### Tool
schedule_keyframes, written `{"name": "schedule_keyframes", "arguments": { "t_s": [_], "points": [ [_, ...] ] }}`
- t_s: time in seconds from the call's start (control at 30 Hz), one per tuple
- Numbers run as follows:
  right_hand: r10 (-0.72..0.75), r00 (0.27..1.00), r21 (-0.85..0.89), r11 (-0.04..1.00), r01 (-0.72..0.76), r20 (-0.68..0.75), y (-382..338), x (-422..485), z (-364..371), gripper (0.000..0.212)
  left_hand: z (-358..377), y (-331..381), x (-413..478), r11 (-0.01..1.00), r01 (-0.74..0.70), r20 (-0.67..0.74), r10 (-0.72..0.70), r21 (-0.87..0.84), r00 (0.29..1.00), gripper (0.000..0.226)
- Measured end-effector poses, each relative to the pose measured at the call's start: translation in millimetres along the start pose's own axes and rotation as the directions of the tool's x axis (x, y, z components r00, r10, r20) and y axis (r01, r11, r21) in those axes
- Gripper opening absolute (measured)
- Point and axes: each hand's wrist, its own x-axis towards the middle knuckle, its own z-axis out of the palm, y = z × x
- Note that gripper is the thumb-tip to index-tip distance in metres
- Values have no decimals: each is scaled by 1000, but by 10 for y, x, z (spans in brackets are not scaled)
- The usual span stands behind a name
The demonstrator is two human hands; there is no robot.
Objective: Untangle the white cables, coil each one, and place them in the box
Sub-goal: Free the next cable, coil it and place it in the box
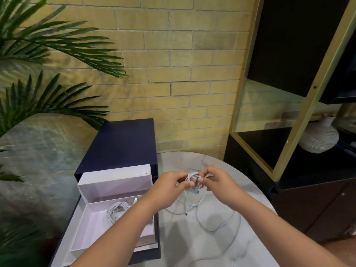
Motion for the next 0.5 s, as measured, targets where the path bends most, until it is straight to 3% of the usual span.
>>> {"name": "schedule_keyframes", "arguments": {
  "t_s": [0.13,0.2,0.33,0.5],
  "points": [
    [135,968,98,983,-158,210,-77,4,-107,13,-24,-41,7,987,-45,-18,48,155,999,20],
    [165,947,-19,986,-167,277,-110,5,-151,14,9,-62,1,981,-49,-20,54,187,998,22],
    [168,936,-265,961,-85,308,-152,10,-168,16,85,-70,0,953,-97,-35,111,289,993,19],
    [193,931,-247,962,-117,310,-168,22,-159,11,118,-63,-5,917,-122,-49,152,380,987,19]
  ]
}}
